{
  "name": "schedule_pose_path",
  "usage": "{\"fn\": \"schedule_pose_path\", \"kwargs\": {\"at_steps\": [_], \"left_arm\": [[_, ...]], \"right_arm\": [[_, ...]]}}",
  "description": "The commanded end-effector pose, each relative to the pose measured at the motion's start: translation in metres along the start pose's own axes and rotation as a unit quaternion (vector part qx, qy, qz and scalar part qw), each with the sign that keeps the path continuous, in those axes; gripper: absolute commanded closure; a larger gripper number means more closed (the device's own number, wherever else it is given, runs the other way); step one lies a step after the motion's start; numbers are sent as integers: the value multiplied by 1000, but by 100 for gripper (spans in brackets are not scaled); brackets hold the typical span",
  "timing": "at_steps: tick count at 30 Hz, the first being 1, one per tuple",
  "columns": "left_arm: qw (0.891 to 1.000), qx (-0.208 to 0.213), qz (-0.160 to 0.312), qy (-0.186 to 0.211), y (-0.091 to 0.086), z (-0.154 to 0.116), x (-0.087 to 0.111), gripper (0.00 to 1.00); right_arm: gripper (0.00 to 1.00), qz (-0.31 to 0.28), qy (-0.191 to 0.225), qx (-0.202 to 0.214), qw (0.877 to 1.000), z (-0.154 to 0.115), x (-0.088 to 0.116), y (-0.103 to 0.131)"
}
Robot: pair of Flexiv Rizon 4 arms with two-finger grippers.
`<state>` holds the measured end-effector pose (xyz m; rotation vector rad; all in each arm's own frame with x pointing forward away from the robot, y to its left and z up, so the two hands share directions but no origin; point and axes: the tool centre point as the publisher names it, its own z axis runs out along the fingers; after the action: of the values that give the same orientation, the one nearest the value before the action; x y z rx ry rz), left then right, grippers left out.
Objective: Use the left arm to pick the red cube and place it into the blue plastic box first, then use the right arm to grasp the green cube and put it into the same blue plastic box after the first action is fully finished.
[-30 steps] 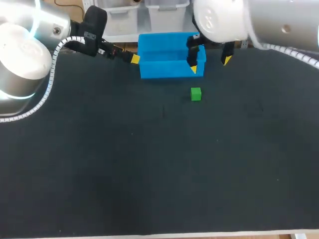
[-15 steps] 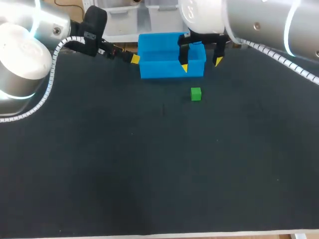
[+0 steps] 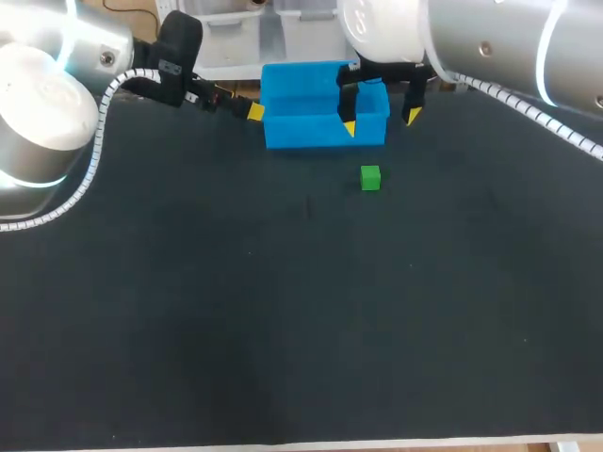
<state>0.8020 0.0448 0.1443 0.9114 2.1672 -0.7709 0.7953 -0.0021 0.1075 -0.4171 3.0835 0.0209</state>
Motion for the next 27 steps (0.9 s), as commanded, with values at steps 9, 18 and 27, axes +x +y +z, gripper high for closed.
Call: {"fn": "schedule_pose_path", "kwargs": {"at_steps": [9,18,27], "left_arm": [[1000,2,2,-4,1,0,2,0],[1000,2,2,-4,1,0,2,0],[1000,2,2,-4,1,0,2,0]], "right_arm": [[0,22,-2,-8,1000,14,4,-1],[0,32,-6,-14,999,39,7,3],[0,30,-12,-3,999,55,9,7]]}}
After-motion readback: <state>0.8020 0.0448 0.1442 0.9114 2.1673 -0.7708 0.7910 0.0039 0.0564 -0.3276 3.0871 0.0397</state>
